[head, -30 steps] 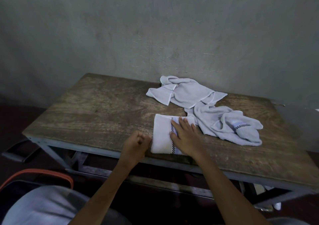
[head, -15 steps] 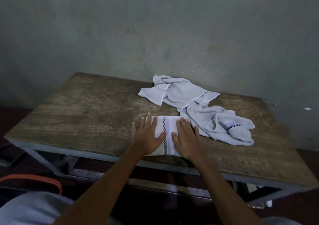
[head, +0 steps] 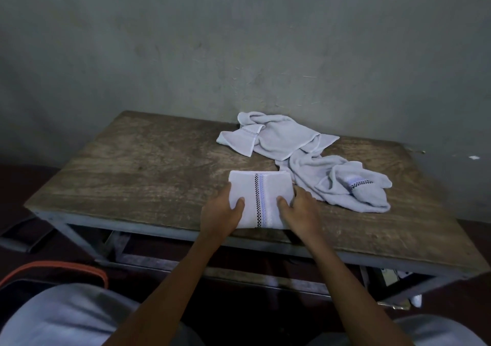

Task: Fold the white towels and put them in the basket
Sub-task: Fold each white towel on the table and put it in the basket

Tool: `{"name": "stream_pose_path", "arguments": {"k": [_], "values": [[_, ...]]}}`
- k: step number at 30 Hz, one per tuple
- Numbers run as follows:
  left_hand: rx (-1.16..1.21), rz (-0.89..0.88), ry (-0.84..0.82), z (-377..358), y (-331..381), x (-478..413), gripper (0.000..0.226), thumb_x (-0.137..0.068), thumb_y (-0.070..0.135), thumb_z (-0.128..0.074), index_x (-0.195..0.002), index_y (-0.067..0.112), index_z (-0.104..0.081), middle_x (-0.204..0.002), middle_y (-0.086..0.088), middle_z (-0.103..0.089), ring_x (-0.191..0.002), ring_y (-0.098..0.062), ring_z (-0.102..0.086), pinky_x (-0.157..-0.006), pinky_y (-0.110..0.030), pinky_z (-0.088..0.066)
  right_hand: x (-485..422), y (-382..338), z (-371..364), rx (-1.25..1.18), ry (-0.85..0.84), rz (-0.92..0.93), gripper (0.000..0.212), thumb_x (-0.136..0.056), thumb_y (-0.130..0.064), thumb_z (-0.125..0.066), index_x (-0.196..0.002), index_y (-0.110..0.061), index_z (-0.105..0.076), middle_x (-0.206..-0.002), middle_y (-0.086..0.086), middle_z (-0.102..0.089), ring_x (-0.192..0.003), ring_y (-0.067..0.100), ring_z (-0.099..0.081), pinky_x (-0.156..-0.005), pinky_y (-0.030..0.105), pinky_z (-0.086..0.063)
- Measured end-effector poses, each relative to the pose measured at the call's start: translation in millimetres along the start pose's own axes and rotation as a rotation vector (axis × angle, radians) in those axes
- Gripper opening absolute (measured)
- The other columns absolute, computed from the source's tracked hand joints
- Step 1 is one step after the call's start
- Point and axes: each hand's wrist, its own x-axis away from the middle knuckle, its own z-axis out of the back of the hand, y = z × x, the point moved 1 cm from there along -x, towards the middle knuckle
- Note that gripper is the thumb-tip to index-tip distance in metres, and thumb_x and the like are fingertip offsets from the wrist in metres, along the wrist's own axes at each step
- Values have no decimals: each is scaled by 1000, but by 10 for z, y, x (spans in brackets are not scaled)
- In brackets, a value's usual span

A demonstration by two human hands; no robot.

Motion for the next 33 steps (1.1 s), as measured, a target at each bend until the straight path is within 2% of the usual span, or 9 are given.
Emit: {"name": "stream_pose_path", "arguments": {"k": [3,6,12,17,20,22,24,28,33], "values": [[150,95,-40,4,82,-47,49,-89,26,-55,-136,12,-45,-129,-11,-56,-112,-26,-54,-93,-30,-41,-57,-16,18,-108,-49,-98,46,-85,-43,-54,-113,-7,-56,-102,11,-63,-96,29,-60,-78,32,-47],[278,135,-23,33,155,-88,40,-86,15,-55,-125,9,-54,-116,-7,-62,-98,-21,-58,-81,-25,-41,-97,-45,49,-239,-123,-183,26,-84,-36,-56,-92,-12,-60,-90,3,-63,-88,24,-62,-71,29,-45],[504,233,29,72,156,-79,30,-91,15,-55,-118,4,-60,-111,-11,-65,-93,-20,-59,-80,-28,-46,-5,-229,132,-432,-157,-180,15,-82,-16,-50,-68,-17,-53,-67,-2,-56,-69,18,-57,-57,25,-40],[634,226,122,163,147,78,34,-92,16,-53,-126,11,-57,-116,-5,-64,-101,-17,-60,-83,-29,-48,127,-417,194,-549,-102,-151,15,-88,-16,-51,-76,-12,-43,-72,0,-50,-63,11,-48,-55,25,-36],[707,200,194,325,167,207,38,-93,13,-53,-131,13,-53,-123,-1,-61,-111,-15,-58,-96,-33,-48,170,-531,180,-592,-45,-126,21,-89,-27,-56,-103,-12,-50,-89,-2,-60,-75,6,-54,-58,22,-39],[714,180,264,492,146,298,39,-92,13,-54,-132,12,-52,-125,-1,-60,-112,-16,-58,-99,-36,-47,223,-681,147,-638,-53,-97,26,-89,-29,-57,-109,-13,-50,-92,-4,-60,-80,8,-57,-59,23,-40],[706,176,345,697,93,406,40,-92,12,-54,-132,10,-52,-126,-4,-60,-114,-18,-58,-101,-41,-45,303,-869,90,-672,-78,-47,28,-88,-27,-58,-110,-11,-54,-97,1,-63,-85,14,-61,-60,23,-41],[696,196,511,1152,-78,680,37,-91,7,-54,-128,8,-55,-122,-6,-63,-107,-17,-59,-97,-34,-47,511,-1299,-73,-668,-190,58,24,-90,-20,-52,-112,-10,-55,-97,1,-59,-72,1,-51,-56,18,-35],[626,267,699,1696,-454,1072,38,-91,14,-55,-129,13,-54,-120,-6,-64,-106,-20,-61,-93,-36,-49,803,-1922,-421,-670,-338,166,26,-91,-17,-51,-116,-9,-55,-101,3,-59,-72,3,-51,-55,13,-38]]}}
